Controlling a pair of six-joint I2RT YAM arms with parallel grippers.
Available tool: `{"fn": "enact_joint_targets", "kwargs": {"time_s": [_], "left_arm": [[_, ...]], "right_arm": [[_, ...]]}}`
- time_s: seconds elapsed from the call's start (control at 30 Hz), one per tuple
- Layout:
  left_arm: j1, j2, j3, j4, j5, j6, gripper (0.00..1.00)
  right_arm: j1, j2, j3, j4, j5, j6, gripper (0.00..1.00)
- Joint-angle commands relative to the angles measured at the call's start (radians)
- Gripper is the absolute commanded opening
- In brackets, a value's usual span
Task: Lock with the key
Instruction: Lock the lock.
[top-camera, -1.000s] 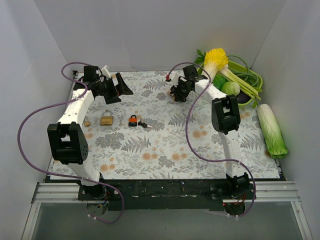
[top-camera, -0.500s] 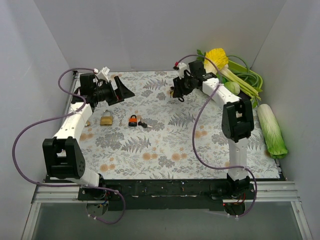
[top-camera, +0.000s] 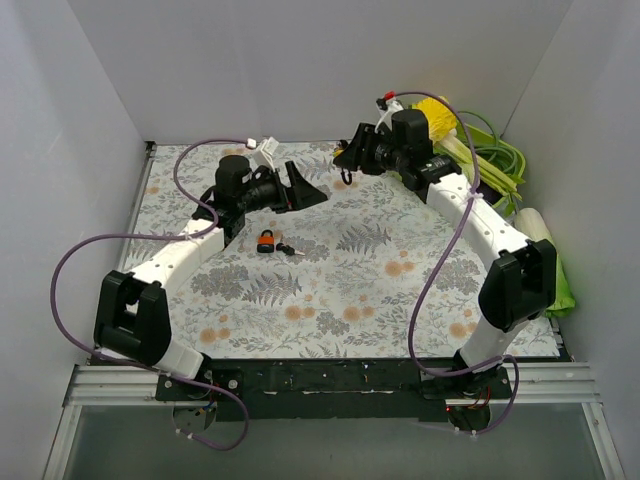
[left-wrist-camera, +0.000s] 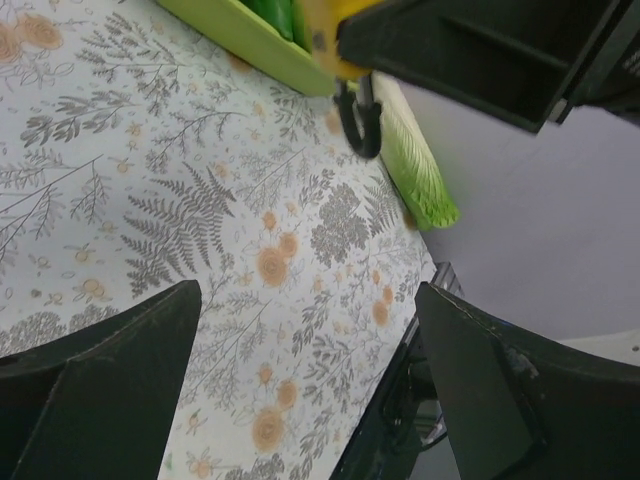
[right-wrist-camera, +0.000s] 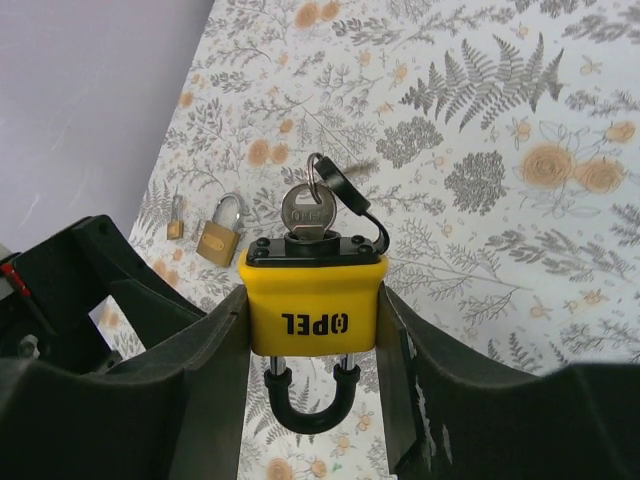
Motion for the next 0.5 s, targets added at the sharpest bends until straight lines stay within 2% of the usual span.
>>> {"fn": "enact_joint_targets", "kwargs": {"time_s": [0.0, 0.17, 0.27, 0.37, 0.47], "left_arm": [[-0.09, 0.022, 0.056, 0.12, -0.166, -0.043, 0.87], [-0.15, 0.075, 0.097, 0.111, -0.307, -0.036, 0.75], [-0.176, 0.114, 0.135, 0.089, -0.338, -0.029, 0.67], [-0.179, 0.137, 0.157, 0.06, -0.349, -0.043, 0.53], [-0.181, 0.144, 0.162, 0.045, -0.354, -0.06, 0.49]], "right_arm": [[0.077, -0.019, 0.063, -0.067, 0.213, 0.12, 0.01], [0.117, -0.03, 0.045, -0.064, 0.268, 0.149, 0.01], [0.126, -0.03, 0.042, -0.055, 0.258, 0.154, 0.01], [0.131, -0.028, 0.043, -0.05, 0.261, 0.157, 0.01], [0.131, -0.031, 0.048, -0.044, 0.265, 0.158, 0.01]]}}
